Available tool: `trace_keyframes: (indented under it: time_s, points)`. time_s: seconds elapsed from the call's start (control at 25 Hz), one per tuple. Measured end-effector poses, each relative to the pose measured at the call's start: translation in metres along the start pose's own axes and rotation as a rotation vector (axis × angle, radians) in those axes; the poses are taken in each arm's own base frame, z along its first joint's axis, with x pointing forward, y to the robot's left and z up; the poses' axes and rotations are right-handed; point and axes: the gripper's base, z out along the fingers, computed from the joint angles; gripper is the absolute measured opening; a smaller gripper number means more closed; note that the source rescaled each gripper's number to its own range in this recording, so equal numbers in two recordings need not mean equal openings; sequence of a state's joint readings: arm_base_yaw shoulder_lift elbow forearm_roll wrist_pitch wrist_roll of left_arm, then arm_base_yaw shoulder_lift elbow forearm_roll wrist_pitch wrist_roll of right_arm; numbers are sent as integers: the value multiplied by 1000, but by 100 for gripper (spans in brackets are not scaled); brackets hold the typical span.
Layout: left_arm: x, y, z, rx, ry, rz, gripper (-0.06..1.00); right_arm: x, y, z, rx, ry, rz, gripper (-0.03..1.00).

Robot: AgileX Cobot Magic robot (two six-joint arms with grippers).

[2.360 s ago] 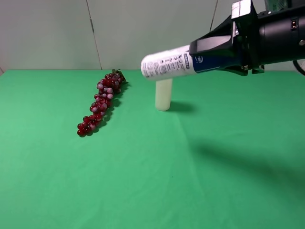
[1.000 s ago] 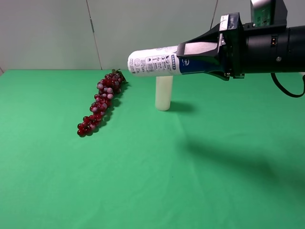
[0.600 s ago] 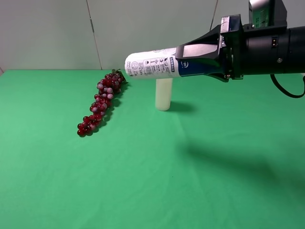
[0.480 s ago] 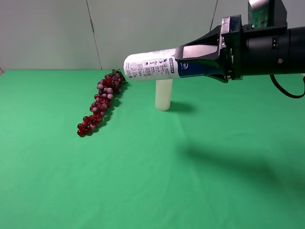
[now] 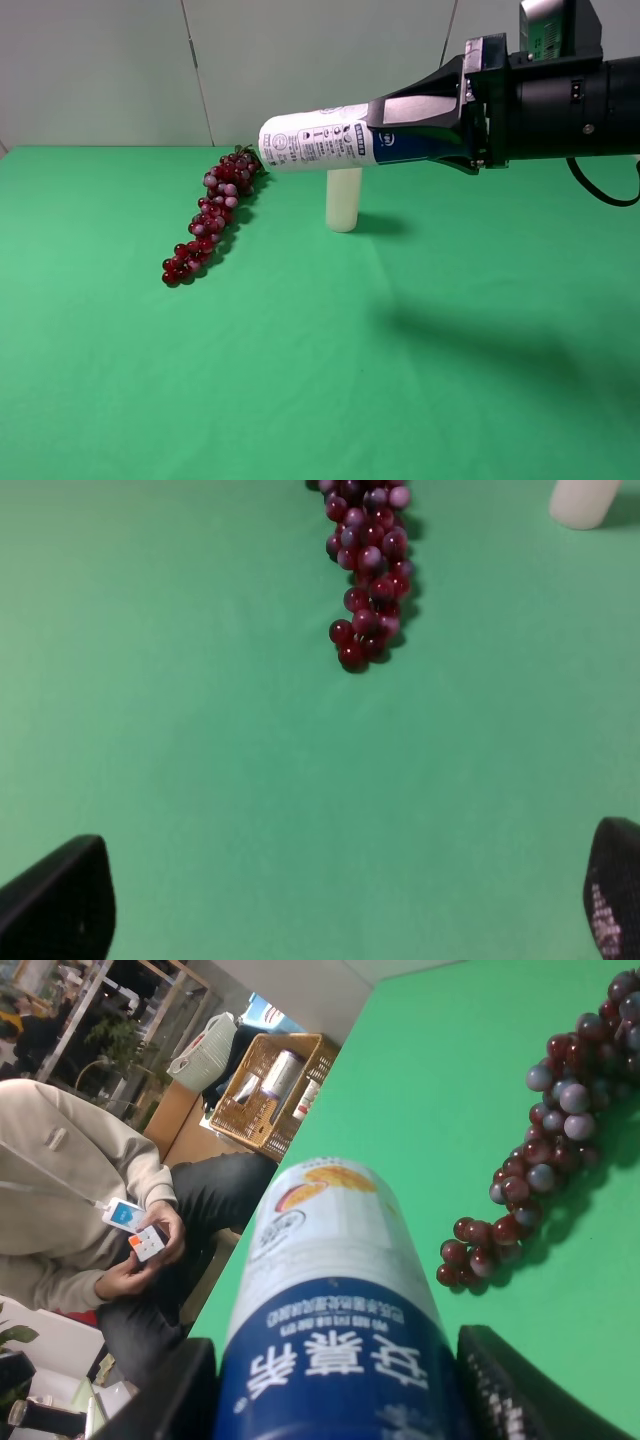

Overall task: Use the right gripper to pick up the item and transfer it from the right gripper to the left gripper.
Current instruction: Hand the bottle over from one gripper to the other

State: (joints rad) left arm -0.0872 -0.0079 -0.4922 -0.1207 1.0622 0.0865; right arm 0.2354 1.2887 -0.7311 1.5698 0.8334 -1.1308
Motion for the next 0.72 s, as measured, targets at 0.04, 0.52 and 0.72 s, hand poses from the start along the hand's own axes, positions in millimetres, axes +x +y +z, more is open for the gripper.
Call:
trace_keyframes:
  time_s: [0.04,0.52,0.72]
  points:
    - [-1,0,-1,0,-6,3,88,0,0,0,0,0,0,0]
    - [-58,-13,46,214,-54,231,88,0,0,0,-1,0,0,0]
    - [-84,-22,80,374,-33,353,88,1,0,0,3,8,-8,0]
